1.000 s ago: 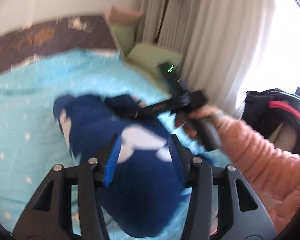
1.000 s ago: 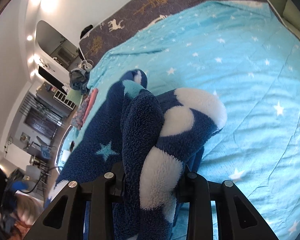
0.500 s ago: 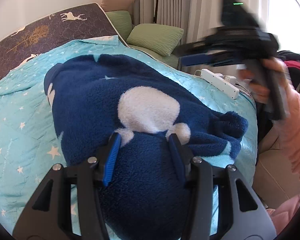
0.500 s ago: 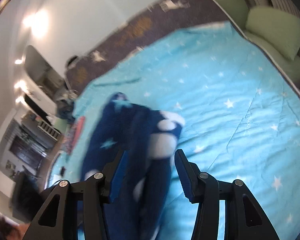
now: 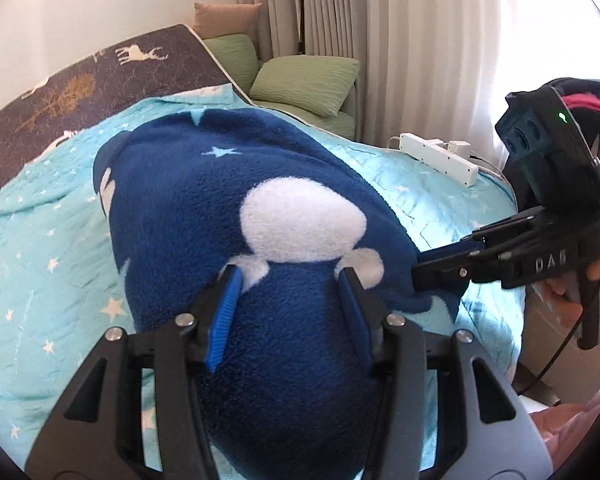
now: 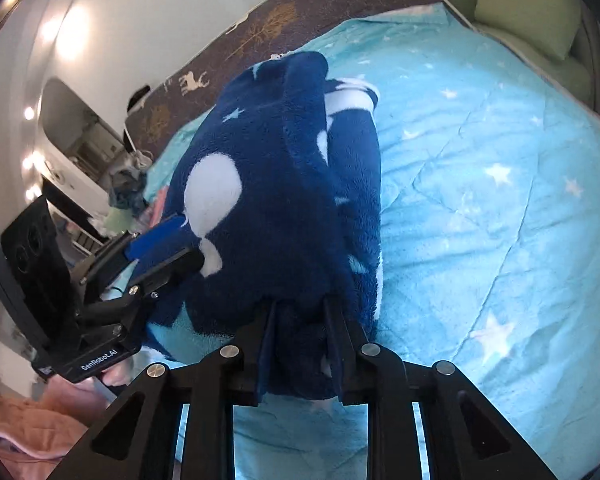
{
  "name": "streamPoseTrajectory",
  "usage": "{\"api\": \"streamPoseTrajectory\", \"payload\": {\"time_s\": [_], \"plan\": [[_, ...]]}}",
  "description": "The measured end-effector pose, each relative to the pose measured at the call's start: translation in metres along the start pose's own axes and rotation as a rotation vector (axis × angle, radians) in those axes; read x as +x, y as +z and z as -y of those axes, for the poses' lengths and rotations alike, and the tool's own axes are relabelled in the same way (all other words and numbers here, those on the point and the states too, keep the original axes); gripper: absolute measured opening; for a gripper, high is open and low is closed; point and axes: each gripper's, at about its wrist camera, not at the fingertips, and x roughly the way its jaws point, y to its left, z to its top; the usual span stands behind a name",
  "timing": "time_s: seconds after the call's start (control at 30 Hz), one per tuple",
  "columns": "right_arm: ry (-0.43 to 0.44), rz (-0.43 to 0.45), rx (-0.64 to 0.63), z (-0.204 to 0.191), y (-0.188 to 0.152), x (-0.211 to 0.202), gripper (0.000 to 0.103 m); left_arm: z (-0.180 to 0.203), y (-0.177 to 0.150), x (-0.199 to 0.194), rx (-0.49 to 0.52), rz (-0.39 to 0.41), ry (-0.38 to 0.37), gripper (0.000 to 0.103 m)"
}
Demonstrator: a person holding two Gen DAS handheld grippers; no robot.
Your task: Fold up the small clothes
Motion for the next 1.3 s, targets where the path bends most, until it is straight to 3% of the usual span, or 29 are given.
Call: {"api": "streamPoseTrajectory", "payload": {"time_s": [0.13,0.23,0.33,0.4,0.5,0.63,0.7,0.77,0.8,0.83,0.87,0.93,1.03,1.13,1.3], "plan": [[-0.062,0.012,-0.098,-0.023,0.003,-0.013,0.023,-0.010,0.003,-0.024,-0.037,0.007,-0.017,0.051],[-0.037,0.075,-0.089,-0.028,0.005,-0.038,0.025,-0.020,0.000,-0.052,-0.088,0.038,-0.048,0.051],[-0.016,0.118,-0.114,-0.042,0.006,-0.049,0.027,-0.025,-0.009,-0.068,-0.100,0.047,-0.010,0.051],[0.004,0.113,-0.150,-0.056,0.008,-0.043,0.027,-0.027,-0.017,-0.071,-0.102,0.027,0.033,0.051],[0.018,0.081,-0.225,-0.077,0.006,-0.026,0.027,-0.023,-0.027,-0.075,-0.116,0.011,0.007,0.051],[-0.019,0.038,-0.227,-0.073,0.007,-0.008,0.027,-0.002,-0.037,-0.070,-0.033,-0.040,-0.012,0.054],[-0.013,0.023,-0.195,-0.067,0.009,-0.001,0.027,0.010,-0.043,-0.060,0.008,-0.064,0.024,0.069],[-0.005,0.019,-0.176,-0.066,0.008,0.001,0.026,0.015,-0.047,-0.046,0.024,-0.097,0.093,0.071],[-0.004,0.021,-0.174,-0.067,0.006,0.000,0.026,0.012,-0.049,-0.032,0.003,-0.145,0.177,0.071],[-0.005,0.023,-0.175,-0.067,0.005,-0.001,0.026,0.006,-0.051,-0.021,-0.032,-0.190,0.230,0.072],[-0.012,0.025,-0.177,-0.067,0.004,0.000,0.026,-0.003,-0.055,-0.012,-0.096,-0.233,0.233,0.073],[-0.049,0.006,-0.172,-0.064,0.003,0.004,0.021,-0.026,-0.067,-0.005,-0.275,-0.293,0.160,0.073],[-0.070,-0.032,-0.105,-0.043,0.000,0.019,0.012,-0.042,-0.083,-0.010,-0.377,-0.319,0.123,0.073],[-0.017,-0.028,-0.033,-0.030,0.002,0.018,0.010,-0.039,-0.087,-0.015,-0.351,-0.308,0.140,0.072],[-0.055,-0.022,-0.097,-0.044,0.005,0.009,0.013,-0.027,-0.077,-0.040,-0.259,-0.275,0.075,0.058]]}}
